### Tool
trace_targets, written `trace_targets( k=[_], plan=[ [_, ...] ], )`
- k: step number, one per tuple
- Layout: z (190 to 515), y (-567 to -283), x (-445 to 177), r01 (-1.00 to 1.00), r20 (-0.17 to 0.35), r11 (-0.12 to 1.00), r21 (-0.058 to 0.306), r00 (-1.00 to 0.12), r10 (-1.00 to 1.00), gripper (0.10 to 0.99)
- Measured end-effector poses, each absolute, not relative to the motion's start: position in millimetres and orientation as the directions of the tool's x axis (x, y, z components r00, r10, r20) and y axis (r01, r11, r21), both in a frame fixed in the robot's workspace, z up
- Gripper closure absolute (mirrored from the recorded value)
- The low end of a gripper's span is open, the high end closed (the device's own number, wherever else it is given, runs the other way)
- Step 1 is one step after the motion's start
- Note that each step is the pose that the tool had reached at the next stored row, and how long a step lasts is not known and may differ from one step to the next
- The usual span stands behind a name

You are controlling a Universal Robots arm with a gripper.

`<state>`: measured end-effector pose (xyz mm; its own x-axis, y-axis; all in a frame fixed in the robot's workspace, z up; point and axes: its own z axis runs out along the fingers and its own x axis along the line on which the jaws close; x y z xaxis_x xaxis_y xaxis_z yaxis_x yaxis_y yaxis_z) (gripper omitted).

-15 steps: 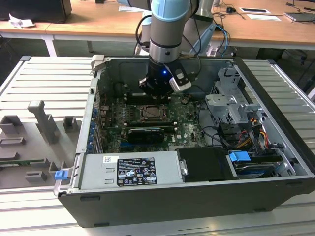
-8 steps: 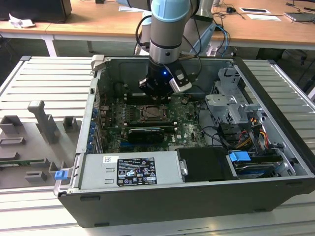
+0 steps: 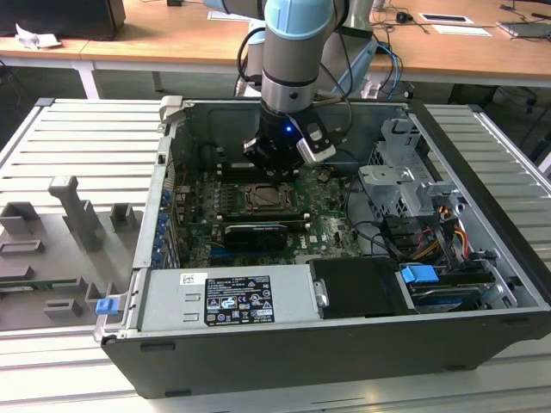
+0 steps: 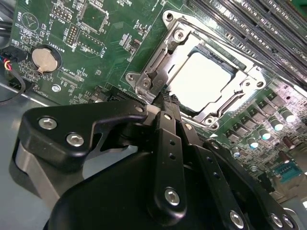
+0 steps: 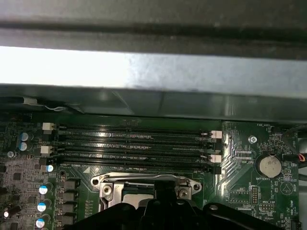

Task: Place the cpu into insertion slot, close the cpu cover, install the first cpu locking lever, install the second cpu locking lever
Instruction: 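Install the second cpu locking lever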

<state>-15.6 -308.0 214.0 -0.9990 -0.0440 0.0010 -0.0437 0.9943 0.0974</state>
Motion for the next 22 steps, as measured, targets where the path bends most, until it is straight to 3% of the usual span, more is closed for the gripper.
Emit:
trace_targets(
  k=[22],
  plan=[
    [225, -315, -16, -0.044, 0.001, 0.994, 0.096, -0.999, -0.044, 0.98]
  ],
)
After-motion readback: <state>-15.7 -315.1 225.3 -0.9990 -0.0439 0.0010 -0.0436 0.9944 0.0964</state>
